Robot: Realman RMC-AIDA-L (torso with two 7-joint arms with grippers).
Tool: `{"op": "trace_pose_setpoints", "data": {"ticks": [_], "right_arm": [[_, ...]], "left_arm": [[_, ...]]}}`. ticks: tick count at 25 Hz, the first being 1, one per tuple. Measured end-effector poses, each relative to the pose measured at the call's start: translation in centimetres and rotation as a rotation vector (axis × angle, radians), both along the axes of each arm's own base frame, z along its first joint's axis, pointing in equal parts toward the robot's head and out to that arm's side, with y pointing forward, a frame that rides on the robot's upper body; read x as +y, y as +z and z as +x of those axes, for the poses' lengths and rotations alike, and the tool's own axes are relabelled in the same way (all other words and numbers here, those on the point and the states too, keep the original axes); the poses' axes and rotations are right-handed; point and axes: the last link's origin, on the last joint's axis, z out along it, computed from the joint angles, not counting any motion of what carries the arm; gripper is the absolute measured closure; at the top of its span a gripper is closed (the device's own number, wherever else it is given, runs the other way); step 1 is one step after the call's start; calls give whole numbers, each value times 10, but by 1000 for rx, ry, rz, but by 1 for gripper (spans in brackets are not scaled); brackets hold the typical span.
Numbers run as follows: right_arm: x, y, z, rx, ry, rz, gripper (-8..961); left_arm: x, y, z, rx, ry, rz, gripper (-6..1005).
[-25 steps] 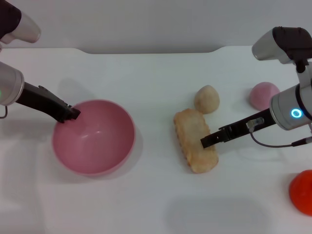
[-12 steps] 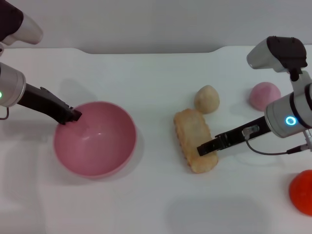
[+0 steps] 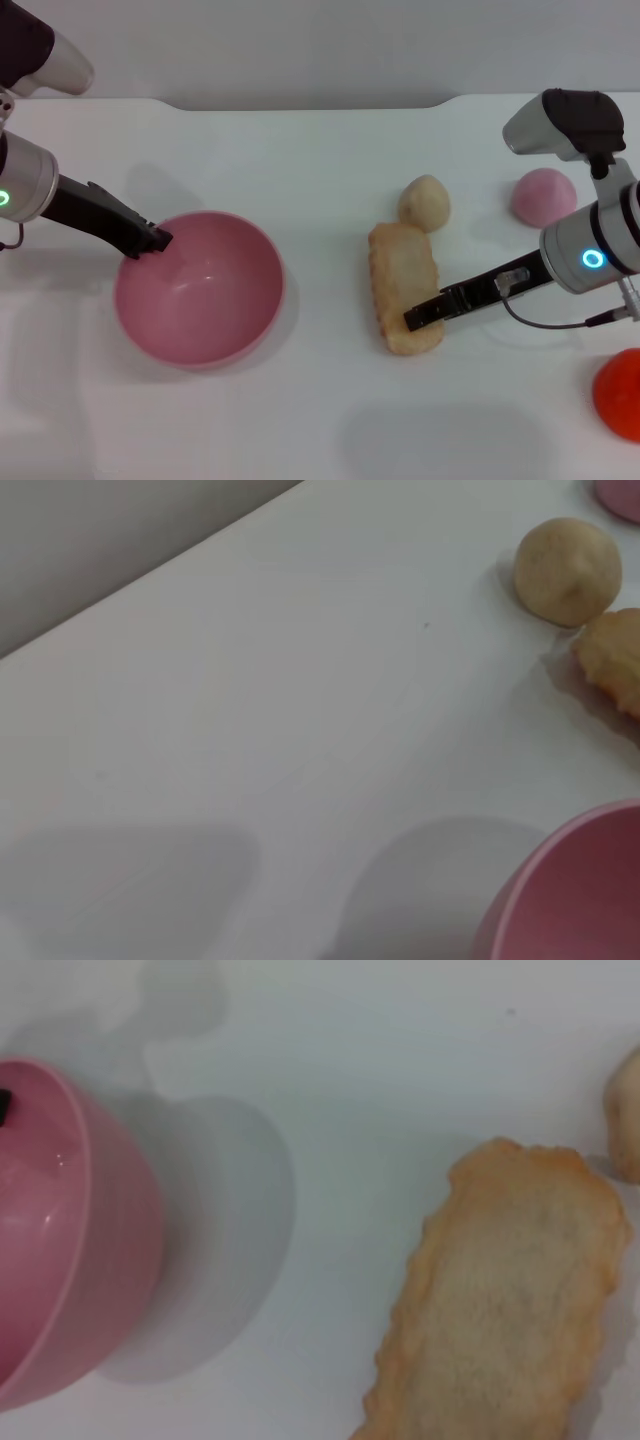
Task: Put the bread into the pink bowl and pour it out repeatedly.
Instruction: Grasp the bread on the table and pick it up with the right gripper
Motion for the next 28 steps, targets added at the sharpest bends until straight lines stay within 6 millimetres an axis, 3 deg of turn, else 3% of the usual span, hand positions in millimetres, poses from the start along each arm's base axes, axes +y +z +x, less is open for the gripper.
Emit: {"op": "trace_pose_setpoints", "data": {"ticks": [16,28], "right_arm": [[4,1,-10,5,21,-6,477],[5,14,-24,12,40,-19,484]], "left_arm": [[-2,-2,0,-1,-2,-10,949],[-2,-1,-2,3,-4,-7,949]]}}
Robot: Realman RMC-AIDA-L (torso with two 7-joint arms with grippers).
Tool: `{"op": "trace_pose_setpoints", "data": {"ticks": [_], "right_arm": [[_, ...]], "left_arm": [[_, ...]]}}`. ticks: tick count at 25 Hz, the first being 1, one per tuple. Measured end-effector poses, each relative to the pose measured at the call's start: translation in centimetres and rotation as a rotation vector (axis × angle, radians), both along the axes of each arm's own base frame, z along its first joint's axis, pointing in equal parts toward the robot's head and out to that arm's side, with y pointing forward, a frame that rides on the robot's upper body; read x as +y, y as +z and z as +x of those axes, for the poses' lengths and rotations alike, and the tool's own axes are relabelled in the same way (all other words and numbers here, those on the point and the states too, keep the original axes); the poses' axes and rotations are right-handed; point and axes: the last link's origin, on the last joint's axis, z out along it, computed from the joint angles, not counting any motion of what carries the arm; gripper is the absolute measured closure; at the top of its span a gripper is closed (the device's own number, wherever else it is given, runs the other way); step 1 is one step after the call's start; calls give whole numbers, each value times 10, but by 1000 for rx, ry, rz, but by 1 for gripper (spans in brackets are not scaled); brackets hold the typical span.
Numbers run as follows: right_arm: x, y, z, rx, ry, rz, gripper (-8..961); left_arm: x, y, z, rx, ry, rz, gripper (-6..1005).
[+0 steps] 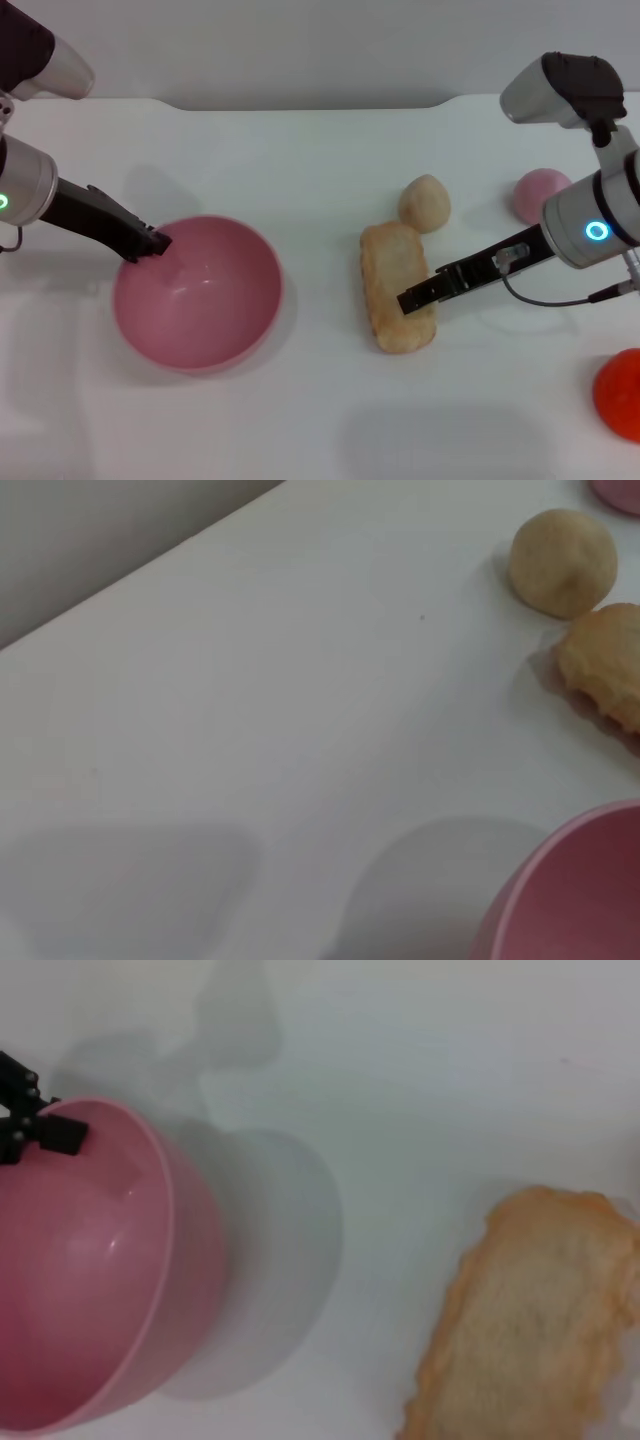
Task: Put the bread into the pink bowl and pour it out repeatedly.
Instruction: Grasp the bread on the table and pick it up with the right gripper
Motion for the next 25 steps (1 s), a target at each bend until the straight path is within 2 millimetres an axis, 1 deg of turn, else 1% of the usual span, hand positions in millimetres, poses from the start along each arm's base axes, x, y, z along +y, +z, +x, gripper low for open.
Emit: {"op": "trace_pose_setpoints", "data": {"ticks": [7,14,25], "right_arm": [[-1,8,8,7,-44,13,487],[5,17,16,28,-65,111,491],[4,6,25,32,-107,105,497]], "left_arm": [[2,1,1,4,-8,7,949],[5,2,3,7,-19,14,949],[5,4,2,12,-27,13,948]]}}
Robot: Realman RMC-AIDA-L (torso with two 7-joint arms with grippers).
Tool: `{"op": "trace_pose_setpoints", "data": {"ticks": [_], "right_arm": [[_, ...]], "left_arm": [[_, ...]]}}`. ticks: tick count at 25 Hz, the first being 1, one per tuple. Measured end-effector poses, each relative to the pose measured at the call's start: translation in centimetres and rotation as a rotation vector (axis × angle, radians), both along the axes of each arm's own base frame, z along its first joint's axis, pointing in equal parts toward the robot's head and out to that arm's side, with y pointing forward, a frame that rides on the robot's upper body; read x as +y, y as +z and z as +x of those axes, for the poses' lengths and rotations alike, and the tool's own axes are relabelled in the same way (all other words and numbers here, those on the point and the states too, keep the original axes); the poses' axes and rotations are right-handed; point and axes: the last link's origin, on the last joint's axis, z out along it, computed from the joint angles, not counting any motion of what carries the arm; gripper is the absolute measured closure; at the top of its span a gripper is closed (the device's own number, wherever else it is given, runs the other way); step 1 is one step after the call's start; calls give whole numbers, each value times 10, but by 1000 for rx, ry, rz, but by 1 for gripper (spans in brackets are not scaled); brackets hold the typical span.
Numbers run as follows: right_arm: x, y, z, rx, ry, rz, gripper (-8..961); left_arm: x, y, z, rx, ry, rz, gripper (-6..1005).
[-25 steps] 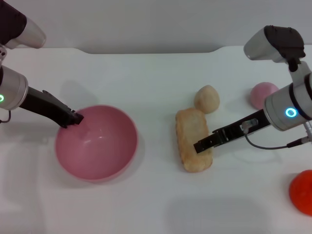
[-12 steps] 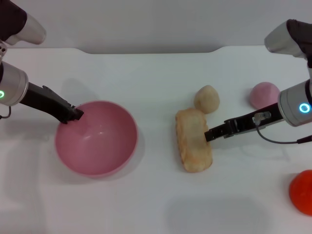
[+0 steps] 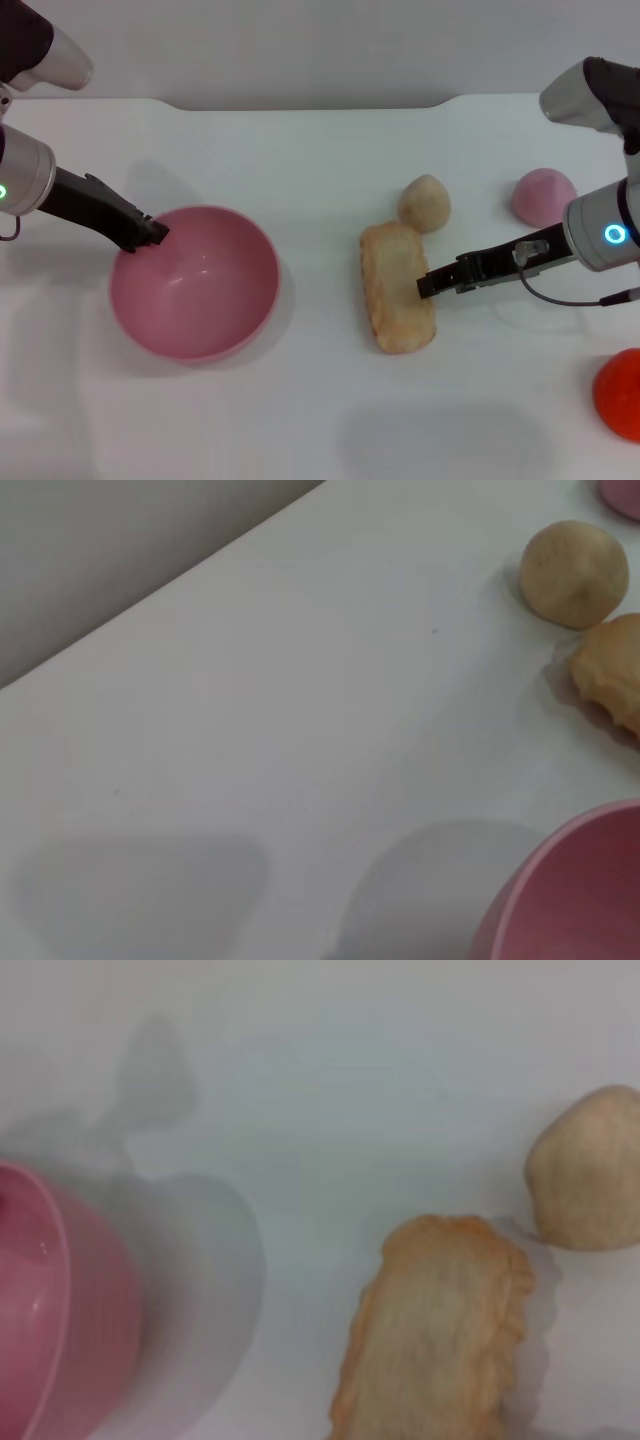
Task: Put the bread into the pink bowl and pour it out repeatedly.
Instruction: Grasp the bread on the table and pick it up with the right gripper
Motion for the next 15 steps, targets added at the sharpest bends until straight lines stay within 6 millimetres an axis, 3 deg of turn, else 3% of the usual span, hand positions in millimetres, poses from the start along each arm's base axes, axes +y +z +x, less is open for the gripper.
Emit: {"op": "trace_pose_setpoints", "data": {"ticks": [15], "right_arm": [[-4,-13,-1,18,0,-25,505]], "left_arm": [[-1,-2,0,-2,-2,-6,948]]}}
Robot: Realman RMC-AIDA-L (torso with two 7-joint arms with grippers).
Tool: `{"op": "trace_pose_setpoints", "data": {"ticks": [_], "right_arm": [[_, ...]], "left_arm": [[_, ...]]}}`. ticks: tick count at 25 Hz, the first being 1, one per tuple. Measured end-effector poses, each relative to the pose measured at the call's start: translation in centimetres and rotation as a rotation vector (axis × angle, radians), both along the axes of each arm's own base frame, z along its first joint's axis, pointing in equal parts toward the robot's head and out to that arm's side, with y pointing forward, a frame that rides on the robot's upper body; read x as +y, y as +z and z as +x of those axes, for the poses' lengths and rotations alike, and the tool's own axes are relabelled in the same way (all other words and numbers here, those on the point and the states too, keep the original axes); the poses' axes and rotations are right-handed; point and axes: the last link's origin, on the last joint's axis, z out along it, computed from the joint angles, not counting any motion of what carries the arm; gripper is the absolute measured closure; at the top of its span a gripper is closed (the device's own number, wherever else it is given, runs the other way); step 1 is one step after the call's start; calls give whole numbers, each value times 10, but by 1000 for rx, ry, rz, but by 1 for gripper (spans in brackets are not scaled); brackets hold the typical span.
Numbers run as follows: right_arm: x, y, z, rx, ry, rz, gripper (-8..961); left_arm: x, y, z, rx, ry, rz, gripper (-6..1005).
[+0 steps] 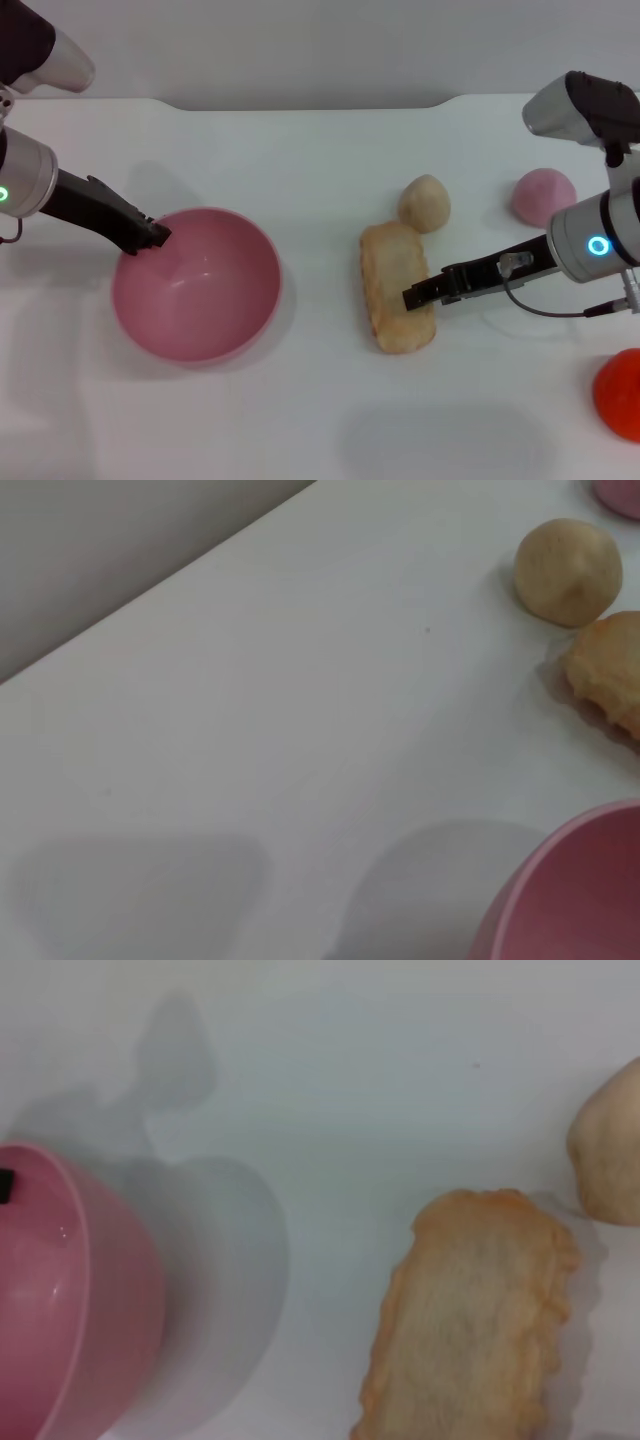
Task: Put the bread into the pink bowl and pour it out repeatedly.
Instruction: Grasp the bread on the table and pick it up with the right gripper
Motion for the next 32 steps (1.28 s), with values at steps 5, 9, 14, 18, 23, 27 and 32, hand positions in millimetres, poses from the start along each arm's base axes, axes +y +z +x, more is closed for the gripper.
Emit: {"op": "trace_pose_setpoints", "data": {"ticks": [5,9,14,18,23,27,32], "right_arm": [[-2,-4,2,3,-9,-9,507],[-2,-6,4,-2,-10,-7,510],[-2,-9,3,-2,-2,-7,512],[0,-11,2,-5,3,-3,514],[1,-15,0,-4,5,-8,517],[3,-19,-2,-13,10,-18,519],[3,-20,-5,-18,41,-22,522]], "left_arm": [[-2,-2,-1,2,0,-8,948],[-2,-3,-1,4,-1,-12,948],[-3,-5,0,8,-5,-15,948],[-3,-6,0,9,-7,-18,948],[-3,-6,1,10,-9,-21,948],[-3,-6,2,11,-16,-24,947],[-2,-6,2,12,-21,-21,947]]}}
